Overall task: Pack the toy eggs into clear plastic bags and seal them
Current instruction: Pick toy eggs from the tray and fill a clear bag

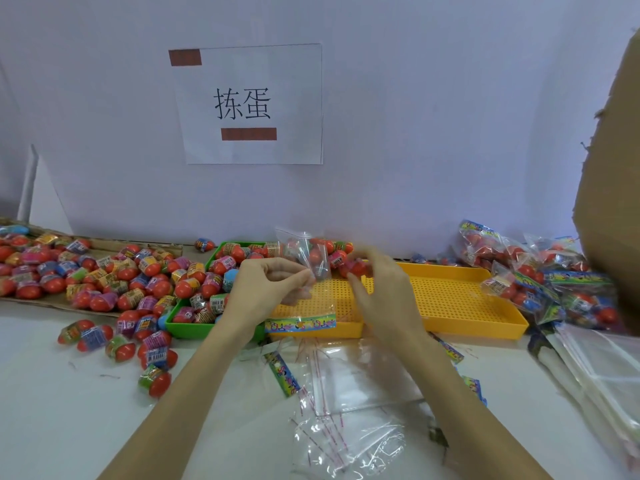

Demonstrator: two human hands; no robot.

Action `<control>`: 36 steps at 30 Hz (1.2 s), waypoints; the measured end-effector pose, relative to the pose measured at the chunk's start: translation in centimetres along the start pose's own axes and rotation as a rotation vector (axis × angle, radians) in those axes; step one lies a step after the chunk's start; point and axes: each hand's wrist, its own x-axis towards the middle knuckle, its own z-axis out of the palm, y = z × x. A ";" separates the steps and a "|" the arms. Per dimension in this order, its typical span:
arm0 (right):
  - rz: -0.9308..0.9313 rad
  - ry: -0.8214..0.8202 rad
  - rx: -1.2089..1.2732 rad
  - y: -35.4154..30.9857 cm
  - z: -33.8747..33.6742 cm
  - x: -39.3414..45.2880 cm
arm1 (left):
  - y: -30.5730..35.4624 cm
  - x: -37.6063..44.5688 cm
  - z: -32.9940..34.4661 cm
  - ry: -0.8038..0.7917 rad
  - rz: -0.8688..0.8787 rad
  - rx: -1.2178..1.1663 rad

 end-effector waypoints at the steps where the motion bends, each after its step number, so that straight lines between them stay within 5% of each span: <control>1: 0.011 0.068 0.112 -0.1 -0.6 0.1 | 0.1 -0.1 0.1 -0.033 0.002 -0.001; 6: 0.051 0.145 0.641 -1.2 -3.2 0.4 | 0.4 -0.7 1.5 -0.182 0.048 0.036; 9: -0.014 0.106 0.724 -1.9 -4.0 0.5 | 0.6 -1.1 2.5 -0.245 0.071 0.043; 28: -0.088 -0.127 0.401 -1.7 -3.9 0.0 | 0.5 -1.4 3.7 -0.262 0.122 0.071; 36: -0.103 -0.123 0.374 -1.7 -4.4 0.1 | 0.4 -1.8 3.8 -0.124 0.305 0.232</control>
